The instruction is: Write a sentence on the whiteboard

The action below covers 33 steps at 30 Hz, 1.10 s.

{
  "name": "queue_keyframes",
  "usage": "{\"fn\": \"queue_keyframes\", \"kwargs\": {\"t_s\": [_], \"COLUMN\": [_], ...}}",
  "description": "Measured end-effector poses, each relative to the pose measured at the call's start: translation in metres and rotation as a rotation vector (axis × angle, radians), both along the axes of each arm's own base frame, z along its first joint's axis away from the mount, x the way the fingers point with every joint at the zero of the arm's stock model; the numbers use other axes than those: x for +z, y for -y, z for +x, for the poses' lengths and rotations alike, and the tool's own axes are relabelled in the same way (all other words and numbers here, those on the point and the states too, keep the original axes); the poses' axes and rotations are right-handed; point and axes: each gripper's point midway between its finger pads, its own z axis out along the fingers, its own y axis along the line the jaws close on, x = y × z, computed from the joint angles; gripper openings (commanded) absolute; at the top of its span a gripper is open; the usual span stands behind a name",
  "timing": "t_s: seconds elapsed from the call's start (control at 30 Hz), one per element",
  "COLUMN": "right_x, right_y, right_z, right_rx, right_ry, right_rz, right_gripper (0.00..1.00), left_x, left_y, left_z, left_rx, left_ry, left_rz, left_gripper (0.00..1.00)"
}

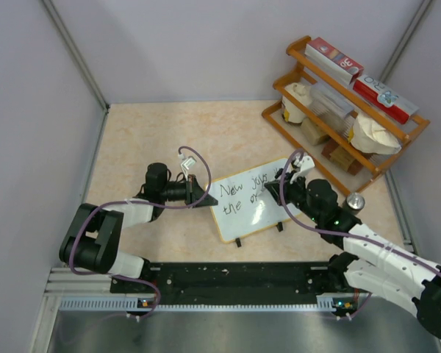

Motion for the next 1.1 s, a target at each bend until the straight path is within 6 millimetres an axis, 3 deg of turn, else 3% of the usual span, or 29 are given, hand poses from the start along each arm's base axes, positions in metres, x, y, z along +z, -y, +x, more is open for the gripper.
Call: {"fn": "queue_keyframes", "kwargs": {"t_s": [0.53, 1.1], "right_x": [-0.016, -0.007], "right_y": [0.003, 0.010], "right_z": [-0.009, 0.007], "right_rx": [0.003, -0.055], "right_ry": [-0.051, -0.043], "right_rz": [0.009, 0.010], "right_gripper": [0.00, 0.00], "left_x": [0.000, 0.000], "left_y": [0.000, 0.000], "left_z": [0.000, 0.000], "left_rx": [0.000, 0.000], "left_ry": [0.000, 0.000], "left_rz": [0.000, 0.000], "left_gripper": [0.00, 0.00]}}
